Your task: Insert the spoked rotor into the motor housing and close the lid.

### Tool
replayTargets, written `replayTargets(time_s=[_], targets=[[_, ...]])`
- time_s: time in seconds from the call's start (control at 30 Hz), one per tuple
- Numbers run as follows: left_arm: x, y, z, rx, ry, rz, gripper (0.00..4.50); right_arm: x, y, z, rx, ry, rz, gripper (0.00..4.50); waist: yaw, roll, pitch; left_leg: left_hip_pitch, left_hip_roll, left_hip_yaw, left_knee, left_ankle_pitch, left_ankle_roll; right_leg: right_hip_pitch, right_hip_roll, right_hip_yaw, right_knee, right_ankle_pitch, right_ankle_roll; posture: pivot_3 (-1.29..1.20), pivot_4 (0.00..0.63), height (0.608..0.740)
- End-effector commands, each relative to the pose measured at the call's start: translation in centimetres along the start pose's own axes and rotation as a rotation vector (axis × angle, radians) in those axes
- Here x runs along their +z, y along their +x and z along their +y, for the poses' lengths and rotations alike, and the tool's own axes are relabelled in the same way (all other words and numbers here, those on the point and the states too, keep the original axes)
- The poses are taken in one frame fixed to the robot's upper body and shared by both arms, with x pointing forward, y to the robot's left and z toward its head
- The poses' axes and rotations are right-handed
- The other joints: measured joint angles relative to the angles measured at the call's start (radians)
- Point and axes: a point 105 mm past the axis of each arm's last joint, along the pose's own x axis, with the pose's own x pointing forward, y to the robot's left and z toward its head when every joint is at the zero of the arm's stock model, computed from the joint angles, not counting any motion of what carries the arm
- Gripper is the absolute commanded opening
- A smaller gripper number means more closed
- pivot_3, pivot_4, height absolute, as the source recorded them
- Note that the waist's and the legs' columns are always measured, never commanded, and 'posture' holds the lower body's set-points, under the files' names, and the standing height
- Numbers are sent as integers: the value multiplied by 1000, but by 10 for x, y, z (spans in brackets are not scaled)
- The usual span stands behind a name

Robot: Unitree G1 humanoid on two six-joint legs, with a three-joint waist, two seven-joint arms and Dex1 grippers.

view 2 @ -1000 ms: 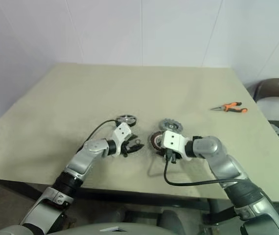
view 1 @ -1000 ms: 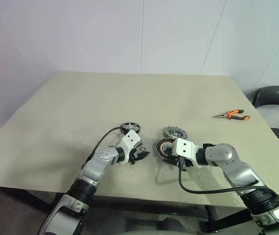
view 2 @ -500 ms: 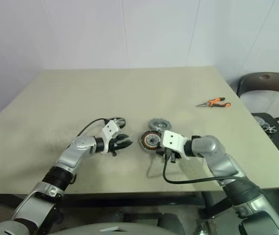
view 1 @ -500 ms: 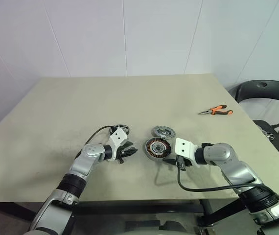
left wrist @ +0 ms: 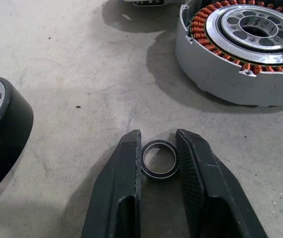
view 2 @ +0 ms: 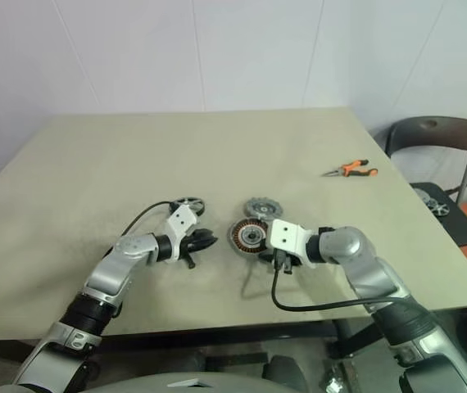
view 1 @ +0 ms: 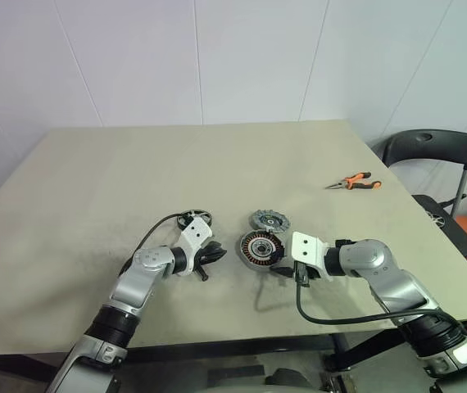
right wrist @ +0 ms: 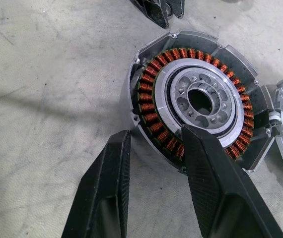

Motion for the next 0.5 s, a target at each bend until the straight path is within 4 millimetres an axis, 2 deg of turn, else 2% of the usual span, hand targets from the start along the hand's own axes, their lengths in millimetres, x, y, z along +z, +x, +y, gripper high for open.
replayTargets(time_s=[0.03, 0.2, 0.3, 0.5], targets=[[-5, 12, 13, 20, -38, 21, 696, -15, 5, 2, 1, 41, 60, 1678, 3, 0, 1, 0, 0, 0, 0, 0, 0, -1, 0, 0, 0, 1, 0, 0, 0, 740], [-12, 24, 38, 66, -49, 33, 696, -13, 6, -1, -9, 35, 52, 1678, 5, -1, 6, -4, 0, 0, 0, 0, 0, -4, -2, -4, -1, 9, 1, 0, 0, 740], [-17, 24, 30, 74, -41, -19, 696, -7, 6, -7, -41, 23, 19, 1678, 0, 3, 10, -5, 0, 0, -2, 0, 0, -5, -3, -6, -3, 10, 1, 0, 0, 740], [4, 14, 33, 84, -75, -141, 696, 1, 6, -7, -42, 20, -19, 1678, 1, 4, 11, -5, 1, 1, -2, 0, 0, -8, -8, -14, -3, 17, 5, 0, 0, 740]])
